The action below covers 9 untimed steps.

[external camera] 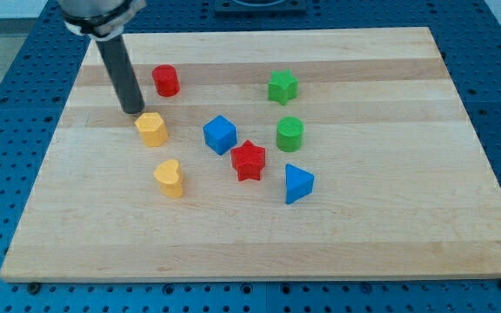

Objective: Push the yellow hexagon to the left side of the blue cube

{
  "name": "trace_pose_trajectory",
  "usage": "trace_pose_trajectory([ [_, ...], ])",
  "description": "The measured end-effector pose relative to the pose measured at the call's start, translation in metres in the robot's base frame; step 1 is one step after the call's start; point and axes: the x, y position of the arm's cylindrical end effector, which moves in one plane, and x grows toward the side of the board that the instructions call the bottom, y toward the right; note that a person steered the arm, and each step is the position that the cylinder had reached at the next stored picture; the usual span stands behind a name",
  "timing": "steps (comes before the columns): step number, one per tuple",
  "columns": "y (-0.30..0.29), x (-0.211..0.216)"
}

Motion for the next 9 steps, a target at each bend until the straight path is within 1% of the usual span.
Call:
trace_pose_trajectory([
  [1,-0.002,0.030],
  [2,-0.002,0.044],
  [4,0.003,0.045],
  [5,0.020,0.045],
  [9,0.037,0.045],
])
